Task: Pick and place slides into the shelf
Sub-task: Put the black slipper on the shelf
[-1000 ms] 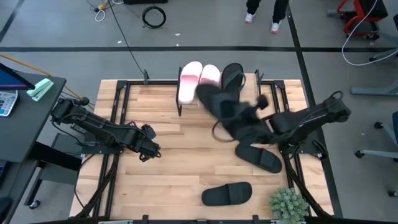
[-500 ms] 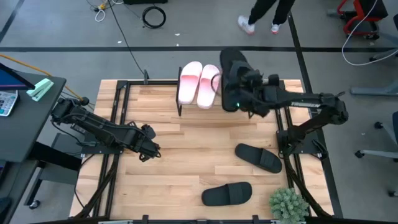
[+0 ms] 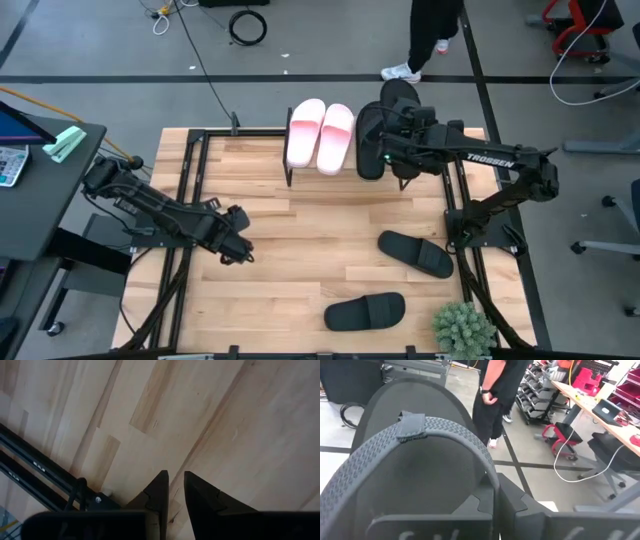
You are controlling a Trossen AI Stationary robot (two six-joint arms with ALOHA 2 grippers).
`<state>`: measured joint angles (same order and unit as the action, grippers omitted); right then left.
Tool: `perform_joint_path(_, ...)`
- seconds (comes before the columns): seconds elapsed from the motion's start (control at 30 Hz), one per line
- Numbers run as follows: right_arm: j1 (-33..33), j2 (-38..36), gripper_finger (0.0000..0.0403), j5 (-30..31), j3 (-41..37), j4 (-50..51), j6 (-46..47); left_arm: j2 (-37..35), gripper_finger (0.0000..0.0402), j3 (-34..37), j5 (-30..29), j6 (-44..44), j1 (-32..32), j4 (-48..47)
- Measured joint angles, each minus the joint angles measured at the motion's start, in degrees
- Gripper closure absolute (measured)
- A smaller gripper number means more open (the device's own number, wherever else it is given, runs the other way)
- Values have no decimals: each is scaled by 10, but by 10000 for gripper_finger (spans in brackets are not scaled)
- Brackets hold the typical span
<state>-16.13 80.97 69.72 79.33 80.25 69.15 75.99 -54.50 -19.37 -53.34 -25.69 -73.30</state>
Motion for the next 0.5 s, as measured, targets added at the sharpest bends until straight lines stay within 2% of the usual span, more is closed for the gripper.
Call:
perform_joint_path(0.23,-34,0,400,-5,0,54,-4,0,340,0,-1,-10,-23,3)
perform_joint_path(0.5,-63,0,400,-26,0,54,-30,0,336,0,-16,-18,-35,11)
